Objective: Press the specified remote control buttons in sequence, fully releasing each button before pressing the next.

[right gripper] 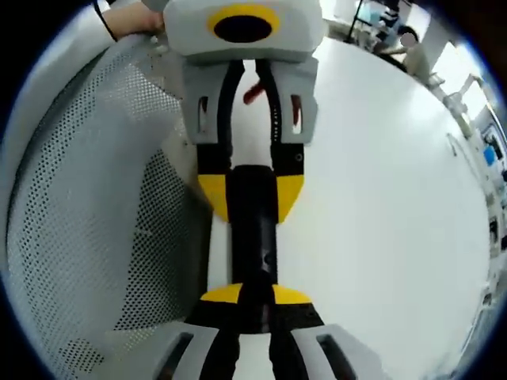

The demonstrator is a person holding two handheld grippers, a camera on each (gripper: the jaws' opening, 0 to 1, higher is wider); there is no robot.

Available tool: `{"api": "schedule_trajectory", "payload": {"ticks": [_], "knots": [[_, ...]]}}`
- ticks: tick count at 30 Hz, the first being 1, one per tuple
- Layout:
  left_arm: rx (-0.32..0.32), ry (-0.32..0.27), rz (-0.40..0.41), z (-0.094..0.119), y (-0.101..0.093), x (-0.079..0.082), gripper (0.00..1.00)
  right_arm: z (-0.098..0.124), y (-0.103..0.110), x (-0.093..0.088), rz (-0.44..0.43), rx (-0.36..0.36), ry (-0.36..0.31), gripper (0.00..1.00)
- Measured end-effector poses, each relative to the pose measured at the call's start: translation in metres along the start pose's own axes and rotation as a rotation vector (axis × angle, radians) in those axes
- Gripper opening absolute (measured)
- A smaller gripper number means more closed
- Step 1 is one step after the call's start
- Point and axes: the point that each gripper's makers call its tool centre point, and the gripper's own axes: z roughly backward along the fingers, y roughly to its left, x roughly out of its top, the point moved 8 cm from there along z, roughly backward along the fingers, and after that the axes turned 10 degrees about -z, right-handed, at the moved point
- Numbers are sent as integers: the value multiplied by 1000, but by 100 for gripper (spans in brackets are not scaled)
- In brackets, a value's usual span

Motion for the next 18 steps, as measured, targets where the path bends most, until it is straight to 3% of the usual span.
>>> {"api": "schedule_trajectory", "payload": {"ticks": [10,13,15,18], "knots": [[-14,43,3,-1,1,3,25,0,5,-2,17,-44,-10,8],[-16,52,5,-1,1,4,25,1,5,-7,0,-55,-78,8],[-17,56,7,-1,1,4,25,2,4,-11,-95,-38,-151,8],[-16,55,10,-1,1,4,25,2,3,-17,-121,-26,-232,8]]}}
